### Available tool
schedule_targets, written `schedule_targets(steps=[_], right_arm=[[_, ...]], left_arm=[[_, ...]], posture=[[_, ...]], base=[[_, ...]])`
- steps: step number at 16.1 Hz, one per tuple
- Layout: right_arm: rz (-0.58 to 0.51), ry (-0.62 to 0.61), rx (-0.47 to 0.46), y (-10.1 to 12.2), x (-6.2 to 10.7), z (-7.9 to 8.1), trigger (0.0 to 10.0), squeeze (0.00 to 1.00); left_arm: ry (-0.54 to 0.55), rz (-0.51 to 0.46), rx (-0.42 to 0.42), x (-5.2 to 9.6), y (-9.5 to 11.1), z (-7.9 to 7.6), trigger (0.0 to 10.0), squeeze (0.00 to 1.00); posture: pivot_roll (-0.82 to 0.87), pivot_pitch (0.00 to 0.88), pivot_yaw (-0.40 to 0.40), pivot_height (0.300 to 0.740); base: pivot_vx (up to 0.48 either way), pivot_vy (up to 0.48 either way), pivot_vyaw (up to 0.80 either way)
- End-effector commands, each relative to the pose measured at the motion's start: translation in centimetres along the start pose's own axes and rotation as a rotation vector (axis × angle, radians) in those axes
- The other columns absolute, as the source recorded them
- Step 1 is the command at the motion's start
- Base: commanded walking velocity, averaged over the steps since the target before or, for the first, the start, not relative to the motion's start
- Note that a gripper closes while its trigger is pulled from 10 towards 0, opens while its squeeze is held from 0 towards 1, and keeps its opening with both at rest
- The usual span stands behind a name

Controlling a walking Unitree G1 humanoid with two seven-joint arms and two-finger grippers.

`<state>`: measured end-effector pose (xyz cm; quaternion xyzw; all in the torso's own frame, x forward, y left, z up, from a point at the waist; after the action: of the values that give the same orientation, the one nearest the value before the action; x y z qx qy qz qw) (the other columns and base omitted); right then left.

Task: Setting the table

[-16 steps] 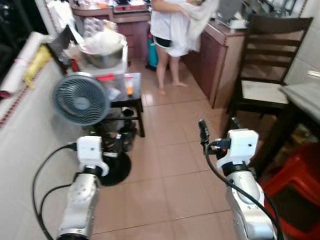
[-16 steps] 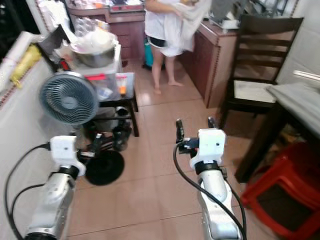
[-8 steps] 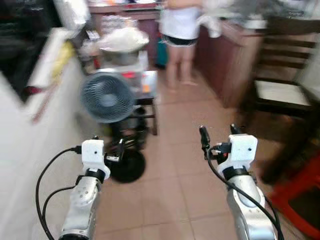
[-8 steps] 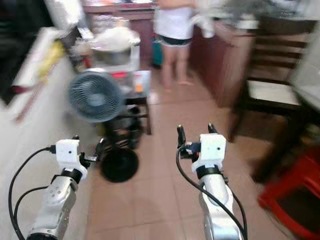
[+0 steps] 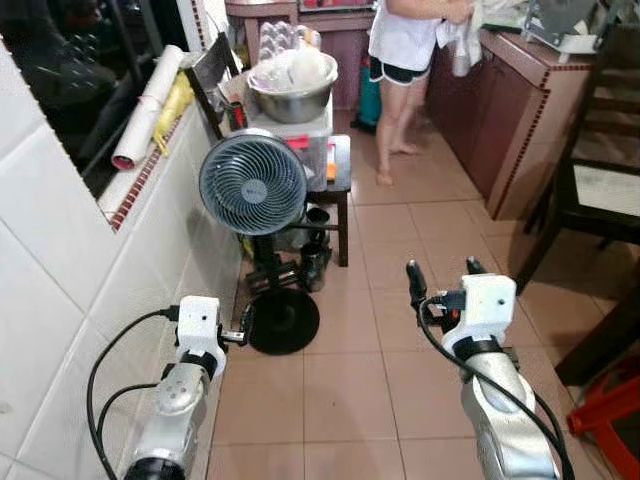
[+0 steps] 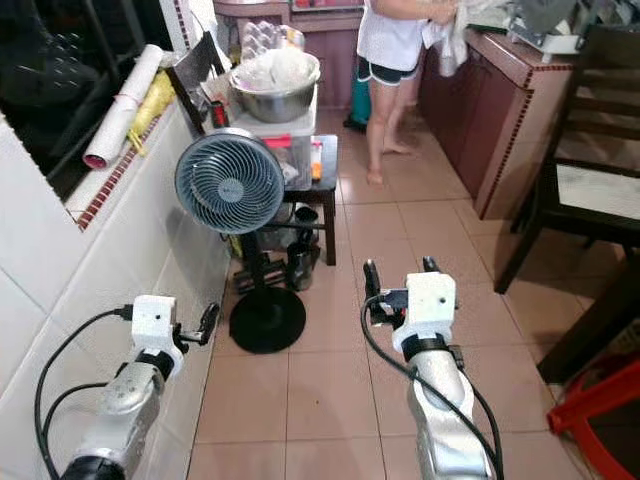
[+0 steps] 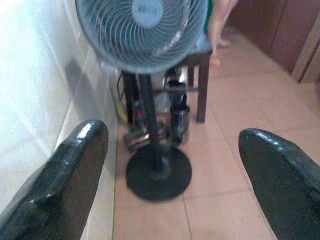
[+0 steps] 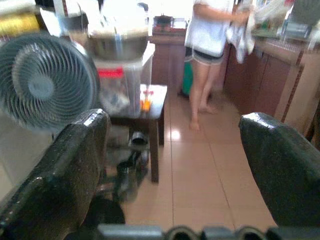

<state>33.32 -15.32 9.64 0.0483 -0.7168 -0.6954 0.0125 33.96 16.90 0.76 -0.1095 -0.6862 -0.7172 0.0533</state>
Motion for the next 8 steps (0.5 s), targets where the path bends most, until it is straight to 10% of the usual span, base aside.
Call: schedule_targets(steps=[1,8], right_arm=[[0.028,0.014,-0.004,-0.9,-0.3,0.1,10.0,0.0],[0.429,0.032,-0.042,-11.9,1.2,-0.7,10.0,0.0]], left_arm=[[0.028,0.022,-0.007,0.0,-0.6,0.6,10.0,0.0],[0.052,0.375,0.026,3.2,-9.6,0.3,10.0,0.0]], posture=[[0.01,0.0,0.018,0.74],[0.04,0.0,-0.026,0.74]], base=[[0.0,0.0,0.0],[0.0,0.0,0.0]])
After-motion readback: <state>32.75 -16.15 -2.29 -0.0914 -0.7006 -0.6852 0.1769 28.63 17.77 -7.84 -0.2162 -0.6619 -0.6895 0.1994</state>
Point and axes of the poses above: a point about 5 cm out from each wrist's last joint towards the gripper, its own x axis pointing back from the gripper into the wrist, its own y axis along the axis of the wrist's last joint, z = x × y, the point moved 6 cm from there along -x, pointing out of the wrist towards the gripper, and after that the axes turned 1 degree about -x, right-handed, at the moved point
